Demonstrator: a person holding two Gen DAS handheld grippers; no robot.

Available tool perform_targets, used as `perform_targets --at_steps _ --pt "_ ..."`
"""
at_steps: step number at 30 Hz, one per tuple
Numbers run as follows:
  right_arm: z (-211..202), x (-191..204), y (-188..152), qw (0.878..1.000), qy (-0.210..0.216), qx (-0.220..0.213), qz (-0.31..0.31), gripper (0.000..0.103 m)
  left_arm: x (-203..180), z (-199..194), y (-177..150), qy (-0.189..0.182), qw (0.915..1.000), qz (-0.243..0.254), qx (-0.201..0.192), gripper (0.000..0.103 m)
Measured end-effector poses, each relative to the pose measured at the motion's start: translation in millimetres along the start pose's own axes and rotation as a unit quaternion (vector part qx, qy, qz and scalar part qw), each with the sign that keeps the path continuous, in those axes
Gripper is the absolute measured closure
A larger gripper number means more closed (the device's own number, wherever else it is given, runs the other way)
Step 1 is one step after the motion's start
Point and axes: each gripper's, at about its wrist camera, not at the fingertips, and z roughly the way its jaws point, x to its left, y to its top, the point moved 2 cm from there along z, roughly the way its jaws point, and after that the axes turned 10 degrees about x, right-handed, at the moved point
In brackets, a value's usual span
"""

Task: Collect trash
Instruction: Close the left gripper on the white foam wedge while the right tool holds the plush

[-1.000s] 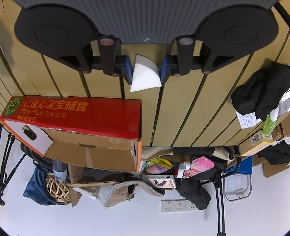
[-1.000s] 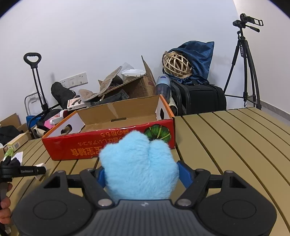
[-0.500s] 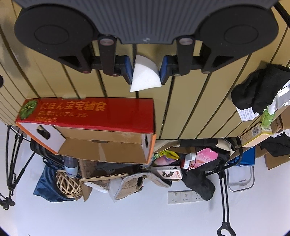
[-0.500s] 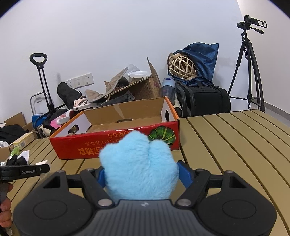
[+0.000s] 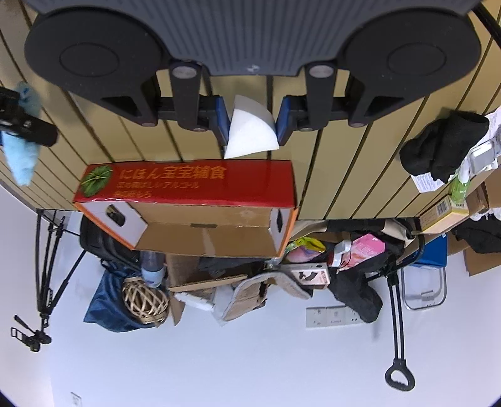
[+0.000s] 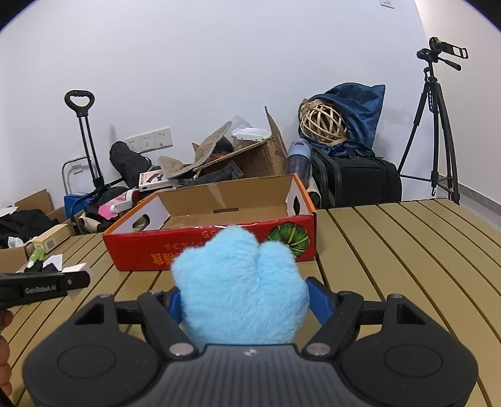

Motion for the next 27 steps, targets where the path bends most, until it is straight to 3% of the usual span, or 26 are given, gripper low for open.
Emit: perform_targets --at_steps 27 --pt "-47.1 26.4 -25.3 0.999 0.016 0.006 -0.048 0.028 -4.5 -68.5 -42.2 -0.024 0.9997 0.001 0.001 0.072"
